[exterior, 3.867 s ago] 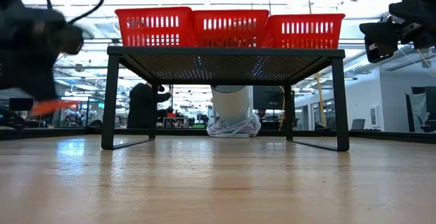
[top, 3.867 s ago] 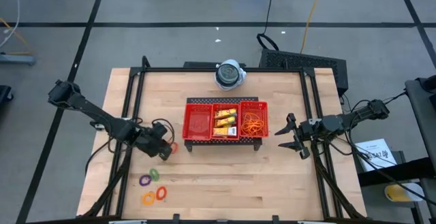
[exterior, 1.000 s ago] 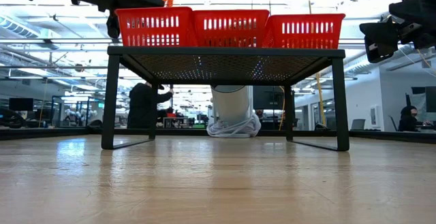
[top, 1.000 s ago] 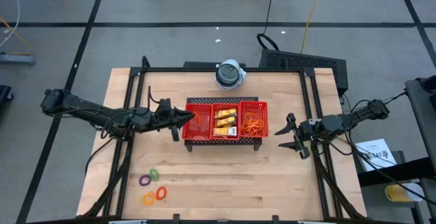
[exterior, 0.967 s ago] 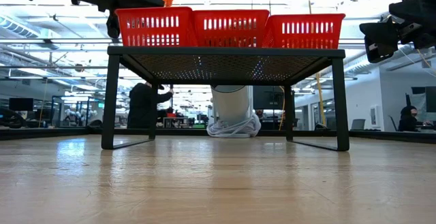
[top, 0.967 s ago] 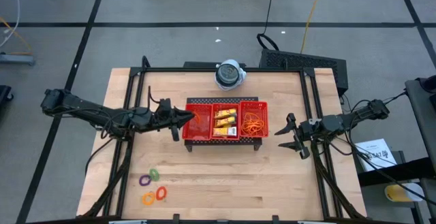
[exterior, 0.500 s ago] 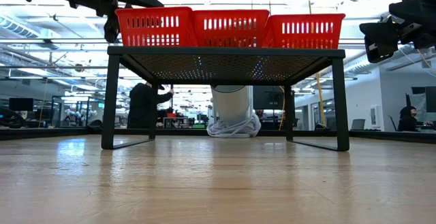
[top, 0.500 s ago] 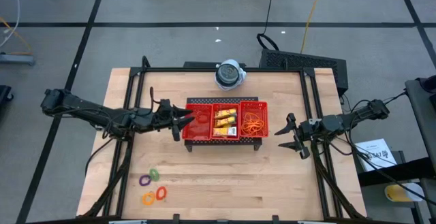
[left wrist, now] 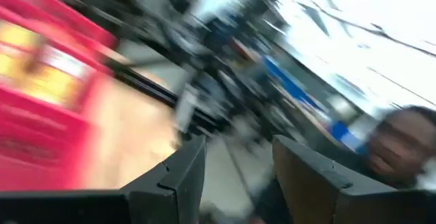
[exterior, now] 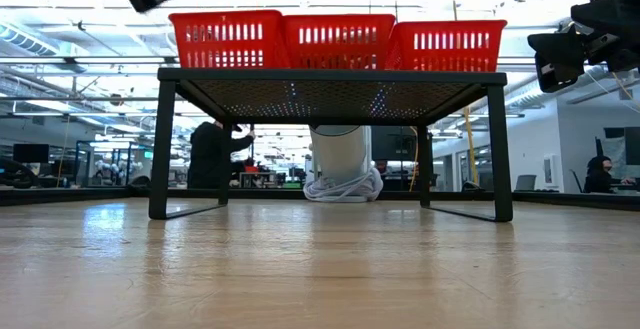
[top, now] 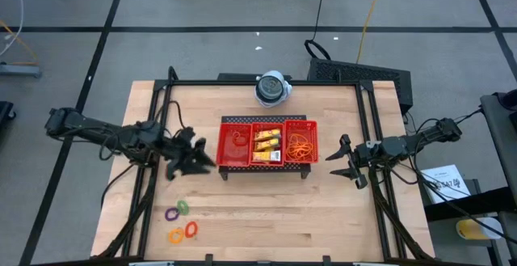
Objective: Pick & Place Office Desk Supplies
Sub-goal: Put the orange spring keychain into the left red bin
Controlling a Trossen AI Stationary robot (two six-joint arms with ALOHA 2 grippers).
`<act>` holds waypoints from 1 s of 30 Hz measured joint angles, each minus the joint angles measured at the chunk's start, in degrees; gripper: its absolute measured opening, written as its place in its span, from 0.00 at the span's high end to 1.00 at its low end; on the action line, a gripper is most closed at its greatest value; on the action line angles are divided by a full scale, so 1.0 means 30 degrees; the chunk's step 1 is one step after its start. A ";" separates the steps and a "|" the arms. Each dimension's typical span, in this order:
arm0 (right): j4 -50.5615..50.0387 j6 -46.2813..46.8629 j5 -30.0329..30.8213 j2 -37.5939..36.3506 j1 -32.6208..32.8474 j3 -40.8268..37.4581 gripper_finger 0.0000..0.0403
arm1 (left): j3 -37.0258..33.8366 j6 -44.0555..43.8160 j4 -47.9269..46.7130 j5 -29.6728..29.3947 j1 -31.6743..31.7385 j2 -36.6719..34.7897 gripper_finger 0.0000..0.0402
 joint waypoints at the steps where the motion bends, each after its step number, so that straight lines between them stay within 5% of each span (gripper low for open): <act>1: 0.0000 0.0001 0.0000 0.0000 0.0005 0.0002 0.49 | 0.0000 -0.0087 -0.0003 0.0442 -0.0371 0.0016 0.55; 10: 0.0000 0.0002 0.0000 0.0000 -0.0002 0.0000 0.49 | 0.0000 -0.3376 0.0809 -0.1343 -0.4573 0.1408 0.55; 16: 0.0000 0.0003 0.0000 0.0000 -0.0003 0.0000 0.49 | 0.0840 -0.5479 0.1699 -0.4480 -0.7584 0.2652 0.55; 24: 0.0000 -0.0005 0.0000 0.0000 0.0005 0.0005 0.49 | 0.5880 -0.5793 -0.7133 -0.7527 -1.0449 0.6463 0.55; 30: -0.0007 -0.0004 0.0000 0.0000 -0.0002 0.0007 0.49 | 0.7155 -1.0380 -1.5520 -0.7265 -1.1142 0.9546 0.55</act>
